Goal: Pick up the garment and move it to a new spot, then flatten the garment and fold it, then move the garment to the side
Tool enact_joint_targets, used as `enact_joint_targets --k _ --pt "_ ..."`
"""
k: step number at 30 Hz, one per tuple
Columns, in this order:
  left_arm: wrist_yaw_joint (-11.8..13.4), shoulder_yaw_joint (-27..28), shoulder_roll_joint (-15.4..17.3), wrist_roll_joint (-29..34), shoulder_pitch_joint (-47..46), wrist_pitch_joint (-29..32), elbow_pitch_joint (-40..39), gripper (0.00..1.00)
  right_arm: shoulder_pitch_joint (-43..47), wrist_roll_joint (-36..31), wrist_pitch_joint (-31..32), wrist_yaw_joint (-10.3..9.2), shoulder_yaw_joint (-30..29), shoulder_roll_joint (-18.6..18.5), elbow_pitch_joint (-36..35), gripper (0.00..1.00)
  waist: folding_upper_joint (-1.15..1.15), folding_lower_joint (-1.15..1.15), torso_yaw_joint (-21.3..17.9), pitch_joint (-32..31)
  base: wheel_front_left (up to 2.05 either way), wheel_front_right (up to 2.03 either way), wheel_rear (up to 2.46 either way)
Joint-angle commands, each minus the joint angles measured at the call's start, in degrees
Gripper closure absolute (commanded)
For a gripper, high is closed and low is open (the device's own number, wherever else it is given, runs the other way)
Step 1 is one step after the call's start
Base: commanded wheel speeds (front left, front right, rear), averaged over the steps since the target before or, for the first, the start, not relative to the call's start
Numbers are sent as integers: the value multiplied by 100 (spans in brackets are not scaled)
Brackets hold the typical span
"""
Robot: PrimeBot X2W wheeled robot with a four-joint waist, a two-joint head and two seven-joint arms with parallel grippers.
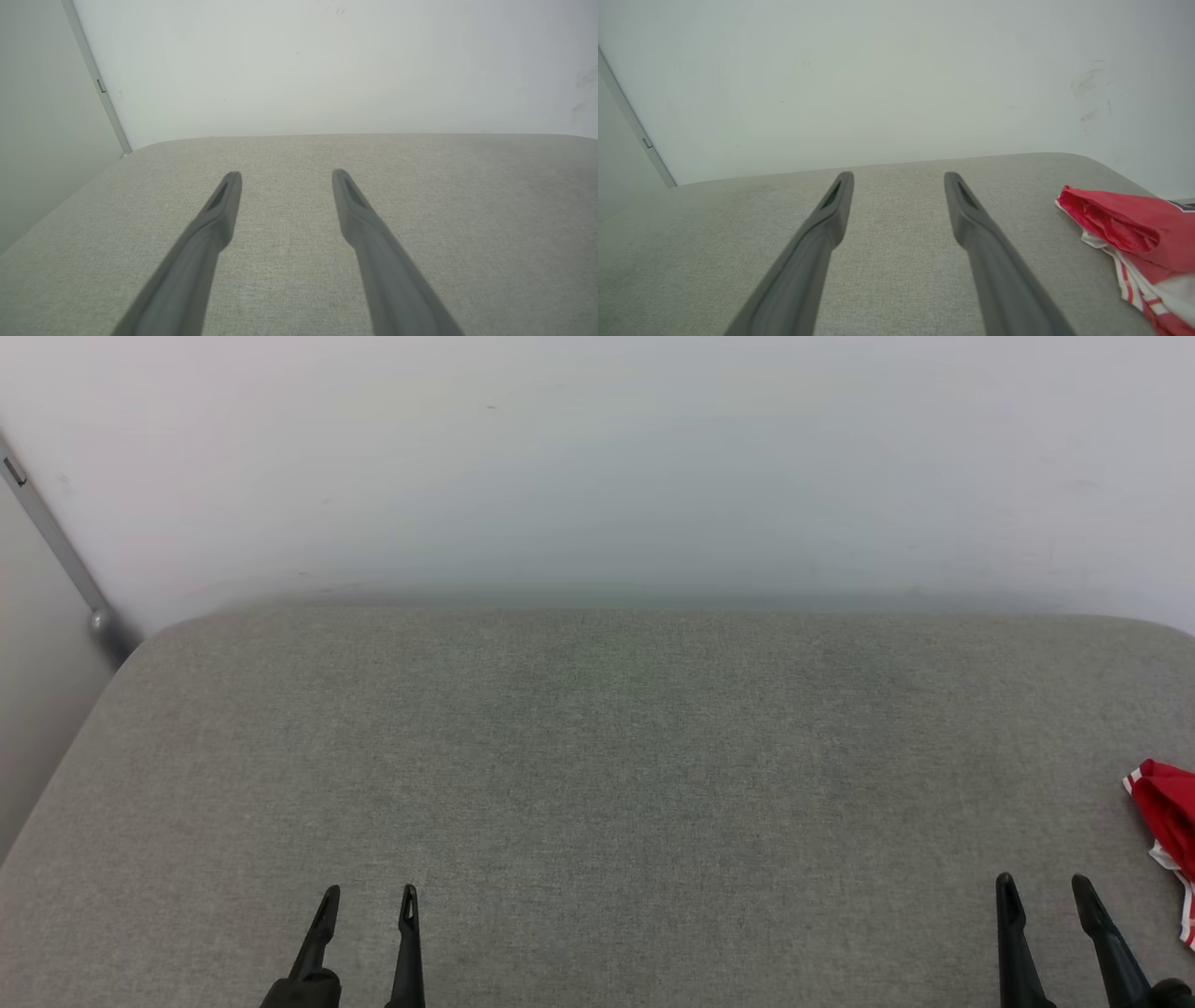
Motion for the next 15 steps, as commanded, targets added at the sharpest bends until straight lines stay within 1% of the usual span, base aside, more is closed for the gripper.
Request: enact_joint_targets --k 1,3,4,8,15 --pt "-6 -5 -9 -8 66 -12 -22 0 30 33 -8 -5 9 28 -28 0 0 0 -7 2 0 0 0" --pt "17 19 -9 -12 77 -12 -38 0 10 37 -7 -5 28 28 -25 0 0 0 -27 6 0 0 0" --pt "5 24 -4 -7 10 0 -16 100 5 42 1 0 31 1 5 100 0 0 -28 5 0 0 0" --pt "0 23 -7 -23 68 30 199 100 12 66 10 1 46 1 221 100 0 0 -29 5 0 0 0" --pt "-91 93 11 -908 -97 212 266 100 -187 897 173 1 84 -37 348 100 0 0 -42 30 0 0 0"
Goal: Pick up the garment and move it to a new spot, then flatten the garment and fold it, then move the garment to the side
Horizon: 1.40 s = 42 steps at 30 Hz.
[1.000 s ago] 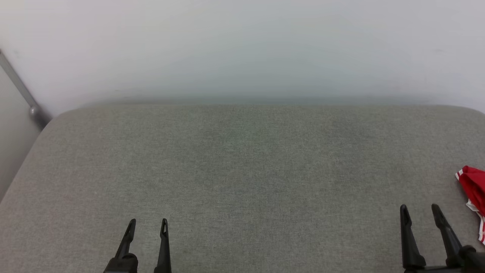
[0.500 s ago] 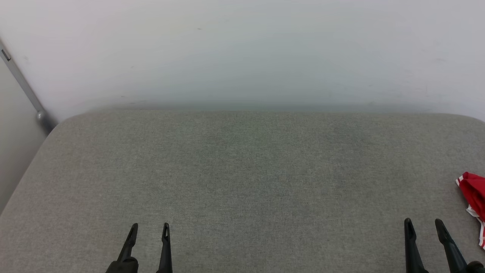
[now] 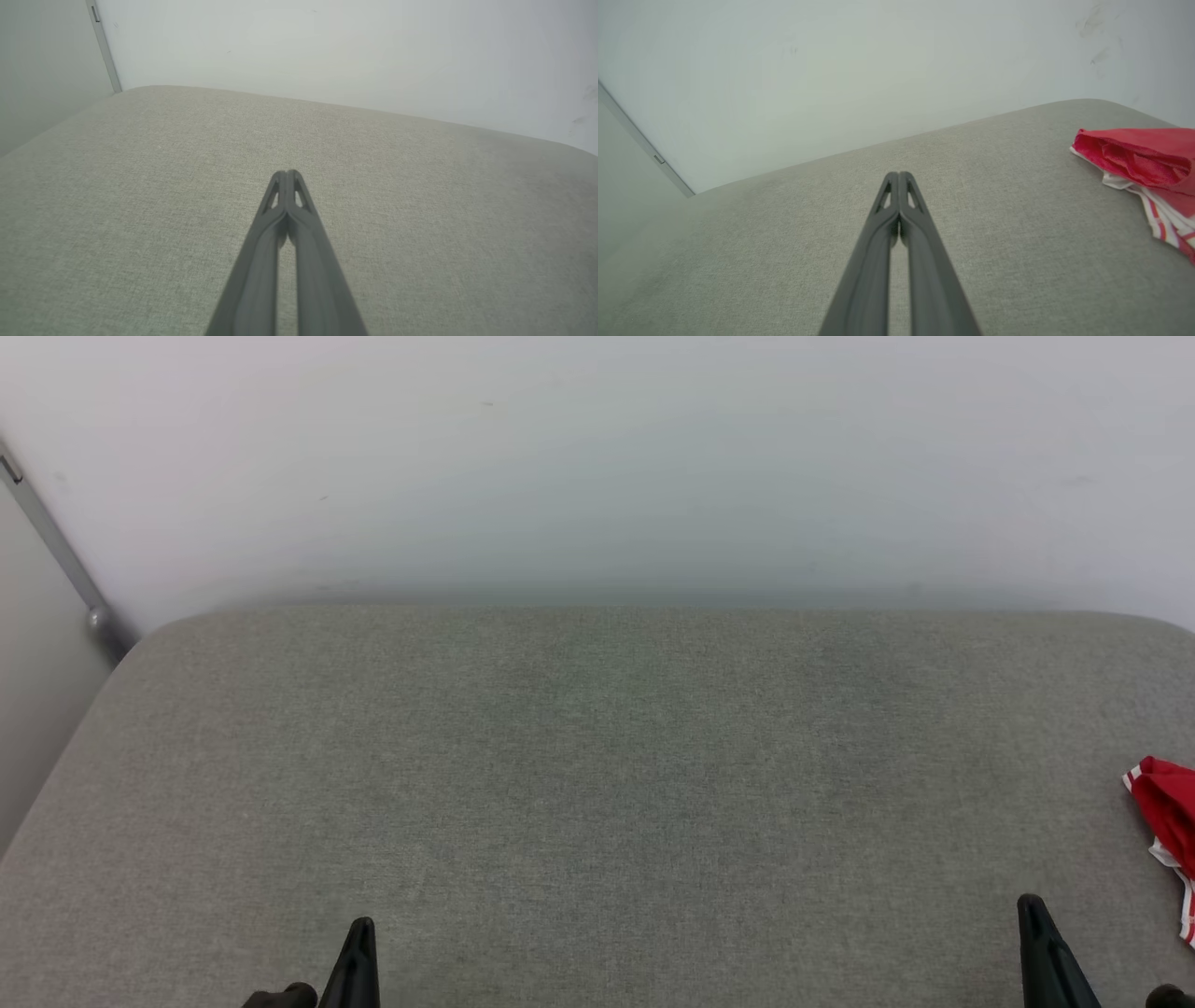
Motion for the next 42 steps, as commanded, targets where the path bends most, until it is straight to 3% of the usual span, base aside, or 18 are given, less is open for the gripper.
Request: enact_joint_targets --k 1,19,42 --pt "-35 39 19 -254 -184 37 -66 100 -194 243 38 0 12 -40 -40 100 0 0 -2 4 0 0 0" --pt "-247 212 56 -2188 -581 455 134 100 -669 2046 427 -1 64 -108 287 100 0 0 -37 67 0 0 0" --pt "-462 415 74 -4135 -962 900 302 100 -1148 3843 857 -2 70 -143 616 100 0 0 -83 148 0 0 0"
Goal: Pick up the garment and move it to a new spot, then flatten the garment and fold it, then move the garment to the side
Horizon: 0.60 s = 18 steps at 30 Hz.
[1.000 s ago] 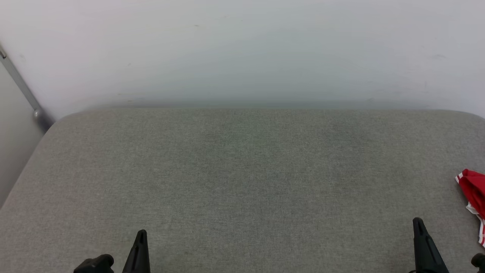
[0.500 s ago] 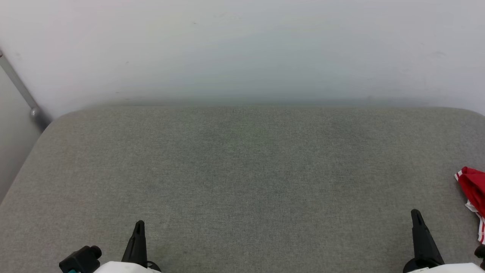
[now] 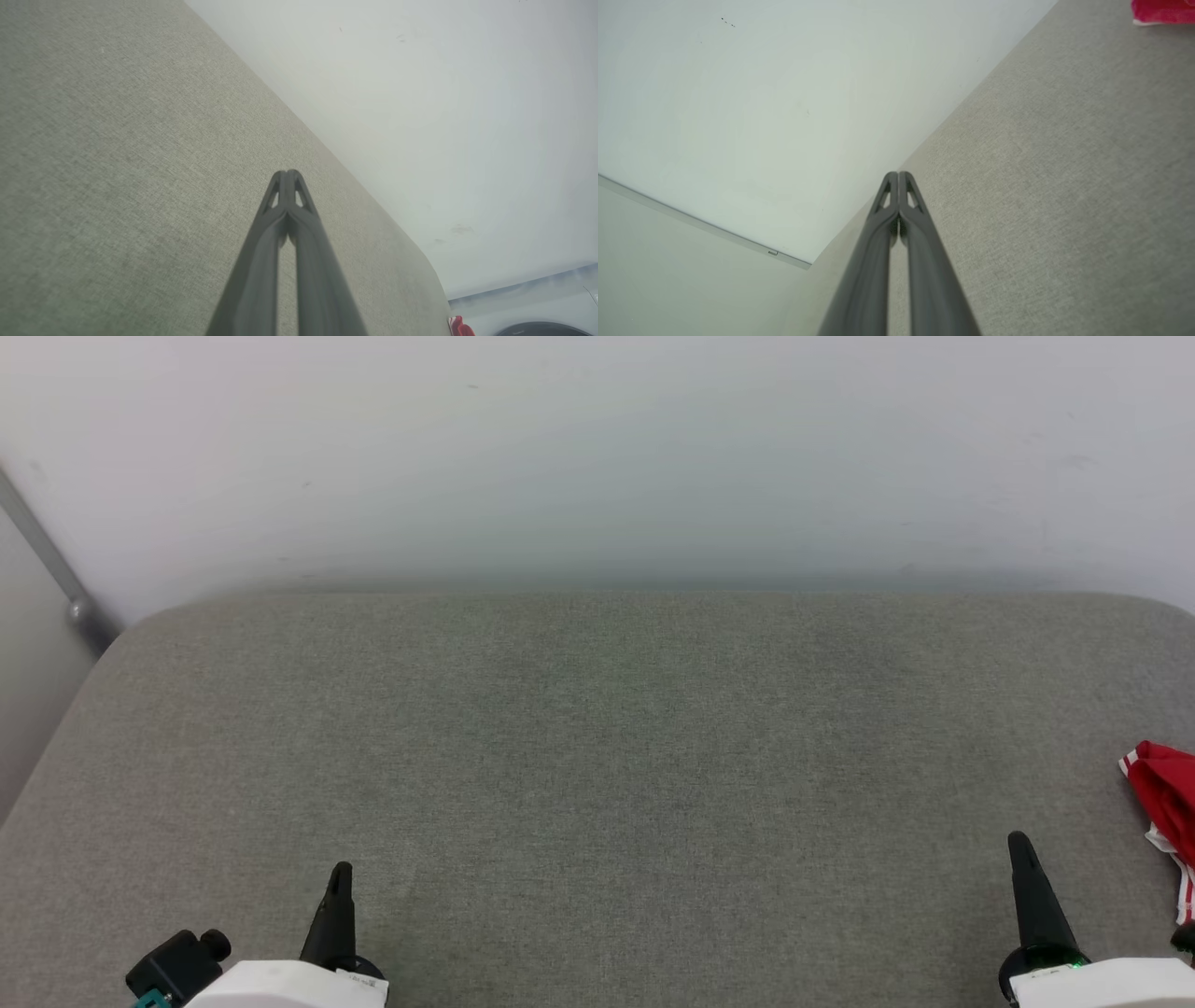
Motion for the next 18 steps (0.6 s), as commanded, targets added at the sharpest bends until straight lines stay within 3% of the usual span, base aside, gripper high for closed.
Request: enact_joint_targets --k 1,18 --pt "-44 41 41 -195 -151 41 -34 100 -182 194 35 -1 -3 -57 -25 100 0 0 -3 5 0 0 0" --pt "-168 163 41 -1288 -373 307 70 100 -450 1195 301 -1 -22 -61 169 100 0 0 -34 61 0 0 0"
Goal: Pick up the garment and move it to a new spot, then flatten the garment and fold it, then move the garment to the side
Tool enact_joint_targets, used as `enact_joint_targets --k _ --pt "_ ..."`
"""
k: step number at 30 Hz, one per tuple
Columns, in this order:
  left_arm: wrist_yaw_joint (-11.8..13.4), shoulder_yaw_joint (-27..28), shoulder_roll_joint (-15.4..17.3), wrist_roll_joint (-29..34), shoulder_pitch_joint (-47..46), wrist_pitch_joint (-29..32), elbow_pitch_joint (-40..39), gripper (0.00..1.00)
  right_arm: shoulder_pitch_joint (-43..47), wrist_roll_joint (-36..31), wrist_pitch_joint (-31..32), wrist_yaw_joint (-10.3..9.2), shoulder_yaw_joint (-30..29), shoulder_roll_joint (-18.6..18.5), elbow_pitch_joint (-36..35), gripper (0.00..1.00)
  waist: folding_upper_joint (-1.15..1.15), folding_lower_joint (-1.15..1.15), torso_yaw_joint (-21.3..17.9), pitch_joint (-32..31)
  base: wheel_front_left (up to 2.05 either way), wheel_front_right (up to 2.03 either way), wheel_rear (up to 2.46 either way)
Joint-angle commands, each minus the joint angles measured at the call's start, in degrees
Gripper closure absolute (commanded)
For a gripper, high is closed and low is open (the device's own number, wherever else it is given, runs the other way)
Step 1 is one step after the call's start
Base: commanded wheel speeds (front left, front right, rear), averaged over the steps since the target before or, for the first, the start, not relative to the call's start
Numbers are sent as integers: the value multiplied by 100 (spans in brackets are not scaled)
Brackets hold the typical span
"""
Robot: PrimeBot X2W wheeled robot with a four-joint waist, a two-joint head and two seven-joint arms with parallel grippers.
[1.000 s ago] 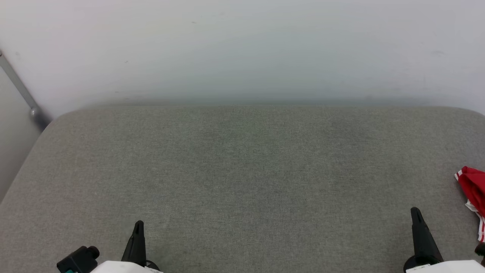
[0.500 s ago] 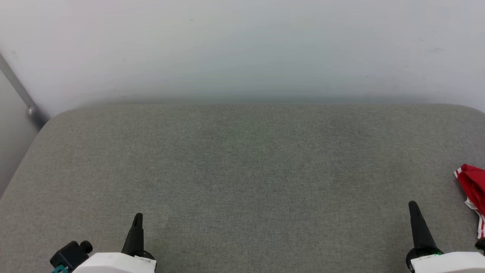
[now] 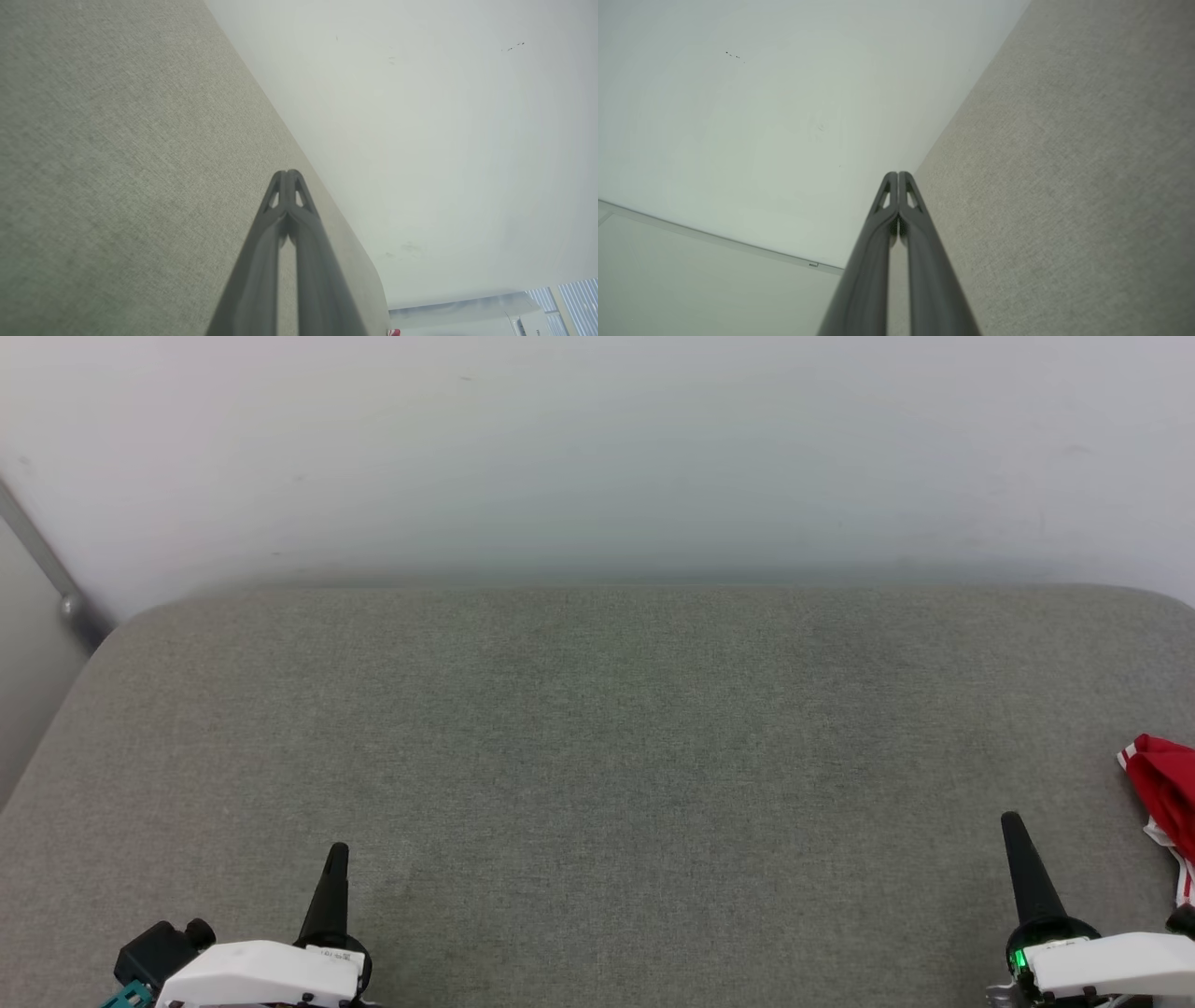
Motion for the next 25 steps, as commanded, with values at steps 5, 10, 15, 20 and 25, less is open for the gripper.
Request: enact_joint_targets --k 5,10,15,20,25 --pt "-71 53 32 -367 -199 86 -2 100 -204 347 90 0 -17 -51 26 100 0 0 -9 17 0 0 0" --pt "-110 92 31 -661 -270 163 26 100 -284 613 167 0 -24 -48 77 100 0 0 -19 34 0 0 0" --pt "-135 126 29 -943 -312 233 53 100 -366 872 233 0 -33 -46 126 100 0 0 -29 52 0 0 0" --pt "-162 155 27 -1218 -383 302 80 100 -415 1116 306 -1 -42 -43 174 100 0 0 -39 69 0 0 0" --pt "-199 188 23 -1473 -419 368 107 100 -496 1350 374 -1 -51 -38 222 100 0 0 -49 87 0 0 0"
